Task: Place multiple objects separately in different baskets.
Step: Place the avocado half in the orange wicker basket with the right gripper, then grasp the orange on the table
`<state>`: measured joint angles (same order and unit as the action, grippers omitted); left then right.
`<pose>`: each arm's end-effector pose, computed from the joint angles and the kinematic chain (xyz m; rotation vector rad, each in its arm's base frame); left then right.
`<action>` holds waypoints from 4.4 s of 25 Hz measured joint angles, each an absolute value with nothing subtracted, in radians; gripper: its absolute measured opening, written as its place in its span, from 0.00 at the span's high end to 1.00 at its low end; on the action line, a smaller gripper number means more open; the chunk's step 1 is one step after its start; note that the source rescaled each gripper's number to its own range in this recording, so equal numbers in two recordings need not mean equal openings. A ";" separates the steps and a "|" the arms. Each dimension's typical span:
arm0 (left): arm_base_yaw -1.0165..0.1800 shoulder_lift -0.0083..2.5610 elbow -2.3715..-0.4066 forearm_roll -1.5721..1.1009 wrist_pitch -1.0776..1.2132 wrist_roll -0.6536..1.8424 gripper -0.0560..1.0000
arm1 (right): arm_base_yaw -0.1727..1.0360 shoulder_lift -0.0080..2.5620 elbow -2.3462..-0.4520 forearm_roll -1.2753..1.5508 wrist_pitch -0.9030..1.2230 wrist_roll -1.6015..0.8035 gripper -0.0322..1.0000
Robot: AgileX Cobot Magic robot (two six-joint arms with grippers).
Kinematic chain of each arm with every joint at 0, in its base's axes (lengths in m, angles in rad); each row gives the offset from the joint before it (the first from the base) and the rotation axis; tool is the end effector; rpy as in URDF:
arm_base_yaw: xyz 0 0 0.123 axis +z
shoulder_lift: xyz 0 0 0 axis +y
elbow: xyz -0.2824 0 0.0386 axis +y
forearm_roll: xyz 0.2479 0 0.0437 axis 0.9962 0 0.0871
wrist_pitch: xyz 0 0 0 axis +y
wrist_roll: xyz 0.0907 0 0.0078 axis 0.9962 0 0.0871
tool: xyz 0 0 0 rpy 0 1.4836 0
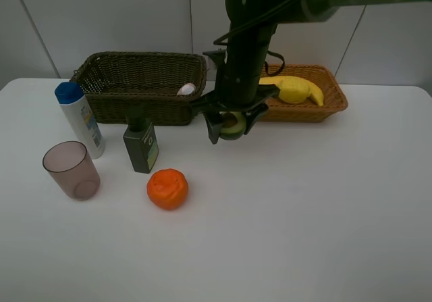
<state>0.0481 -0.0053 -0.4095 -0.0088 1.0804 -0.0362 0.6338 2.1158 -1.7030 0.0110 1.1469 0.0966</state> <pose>0.0029 -0.0006 0.2501 -0.0905 2.1473 -0.0038 0.3482 0.2571 0.1945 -0.8042 2.9449 0.0682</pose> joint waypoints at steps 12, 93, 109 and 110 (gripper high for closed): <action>0.048 -0.005 -0.410 -0.009 1.080 -0.036 0.00 | 0.634 2.089 -1.821 -0.128 1.199 0.091 0.54; 0.048 -0.005 -0.410 -0.009 1.080 -0.036 0.00 | 0.380 2.264 -1.864 -0.116 0.768 0.029 0.00; 0.048 -0.005 -0.410 -0.009 1.080 -0.036 0.00 | 0.497 2.142 -1.864 -0.058 0.940 -0.037 0.00; 0.048 -0.005 -0.410 -0.009 1.080 -0.036 0.00 | 0.513 2.135 -1.864 -0.064 0.953 -0.034 0.00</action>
<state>0.0481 -0.0053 -0.4095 -0.0088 1.0804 -0.0362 0.5133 2.1352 -1.8636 -0.0644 0.9528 -0.0344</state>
